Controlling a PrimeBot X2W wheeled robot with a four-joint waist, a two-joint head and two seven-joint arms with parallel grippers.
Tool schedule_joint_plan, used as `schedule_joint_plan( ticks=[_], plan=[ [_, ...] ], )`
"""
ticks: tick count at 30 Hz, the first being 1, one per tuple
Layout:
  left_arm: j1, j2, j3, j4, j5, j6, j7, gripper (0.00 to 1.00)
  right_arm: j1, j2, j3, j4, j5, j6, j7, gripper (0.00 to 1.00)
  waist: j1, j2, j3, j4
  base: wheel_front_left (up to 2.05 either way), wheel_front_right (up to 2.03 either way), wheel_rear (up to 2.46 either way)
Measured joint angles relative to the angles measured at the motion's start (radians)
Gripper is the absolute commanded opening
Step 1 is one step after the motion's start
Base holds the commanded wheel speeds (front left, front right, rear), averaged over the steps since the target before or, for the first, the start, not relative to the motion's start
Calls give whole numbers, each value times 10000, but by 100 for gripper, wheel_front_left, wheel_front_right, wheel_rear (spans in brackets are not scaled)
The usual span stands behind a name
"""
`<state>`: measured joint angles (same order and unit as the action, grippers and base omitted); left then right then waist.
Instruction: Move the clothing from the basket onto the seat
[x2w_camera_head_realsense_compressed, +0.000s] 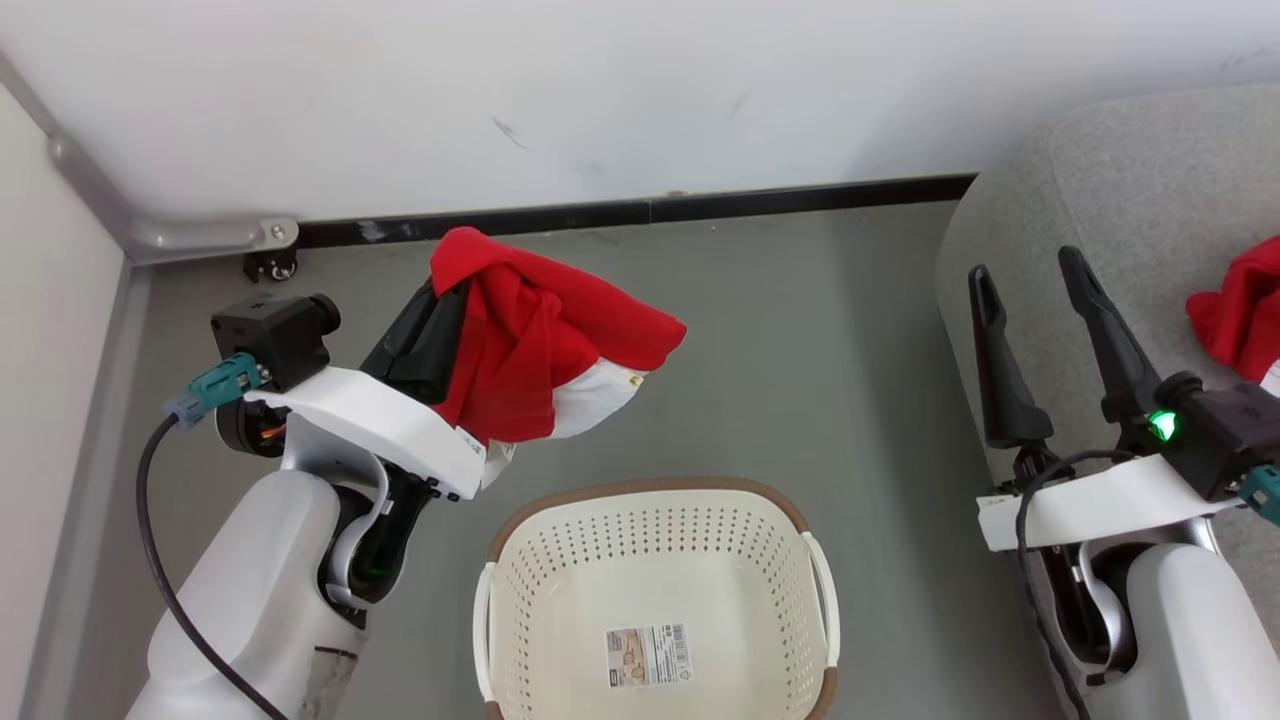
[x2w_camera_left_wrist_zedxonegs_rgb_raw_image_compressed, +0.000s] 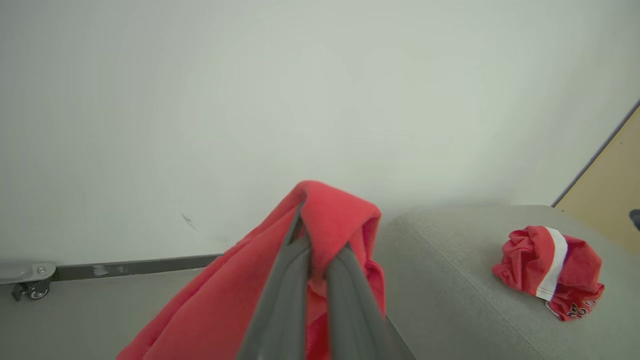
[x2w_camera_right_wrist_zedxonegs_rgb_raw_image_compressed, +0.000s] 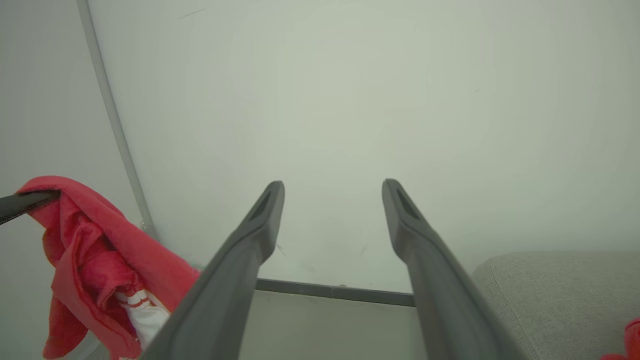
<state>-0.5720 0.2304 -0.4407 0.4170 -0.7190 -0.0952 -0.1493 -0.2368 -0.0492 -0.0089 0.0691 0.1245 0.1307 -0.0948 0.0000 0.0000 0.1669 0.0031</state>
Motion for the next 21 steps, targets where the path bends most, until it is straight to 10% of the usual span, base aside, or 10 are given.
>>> schedule_joint_plan(
  ticks=[21],
  plan=[
    [648,347,-86,-974,-75,339,696,0,519,2,462,65,-10,0,387,100,0,0,-1210,146,0,0,0]
  ],
)
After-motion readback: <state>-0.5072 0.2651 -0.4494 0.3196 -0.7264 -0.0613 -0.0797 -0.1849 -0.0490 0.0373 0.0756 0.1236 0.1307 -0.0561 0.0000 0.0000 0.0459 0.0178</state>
